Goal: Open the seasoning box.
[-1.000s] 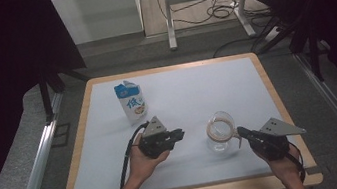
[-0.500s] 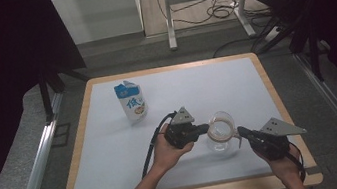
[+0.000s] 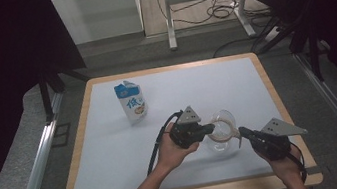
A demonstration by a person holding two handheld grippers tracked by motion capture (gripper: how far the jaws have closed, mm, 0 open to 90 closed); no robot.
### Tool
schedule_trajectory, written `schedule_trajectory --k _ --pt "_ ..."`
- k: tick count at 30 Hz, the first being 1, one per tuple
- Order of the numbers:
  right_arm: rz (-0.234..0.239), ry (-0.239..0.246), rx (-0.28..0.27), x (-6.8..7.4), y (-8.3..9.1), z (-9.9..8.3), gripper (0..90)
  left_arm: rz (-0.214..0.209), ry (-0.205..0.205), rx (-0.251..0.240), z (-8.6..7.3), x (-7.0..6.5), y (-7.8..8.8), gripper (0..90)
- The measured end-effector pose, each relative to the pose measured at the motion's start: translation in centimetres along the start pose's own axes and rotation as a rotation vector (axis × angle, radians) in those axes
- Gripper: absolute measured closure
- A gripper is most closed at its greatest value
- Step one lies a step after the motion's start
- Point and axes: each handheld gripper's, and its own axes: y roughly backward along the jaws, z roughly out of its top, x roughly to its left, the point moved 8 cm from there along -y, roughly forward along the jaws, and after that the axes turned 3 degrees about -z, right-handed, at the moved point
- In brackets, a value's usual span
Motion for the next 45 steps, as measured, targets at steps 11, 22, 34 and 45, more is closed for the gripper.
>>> schedule_trajectory --k 11,22,34,45 --pt "-0.004 -0.019 -0.028 -0.2 1.5 -0.3 89.8 -0.005 -0.033 0.015 0.8 -0.9 -0.5 90.0" --pt "-0.017 -0.063 -0.001 -1.2 2.2 -2.7 89.6 -0.012 -0.051 0.016 1.3 -1.6 -0.6 90.0" --pt "-0.020 -0.065 0.002 -1.3 2.1 -3.0 88.5 -0.026 -0.104 0.040 2.1 -3.5 -2.0 90.0" --pt "-0.014 -0.067 0.004 -1.1 2.0 -3.1 87.6 -0.028 -0.086 0.028 1.9 -2.9 -1.6 90.0"
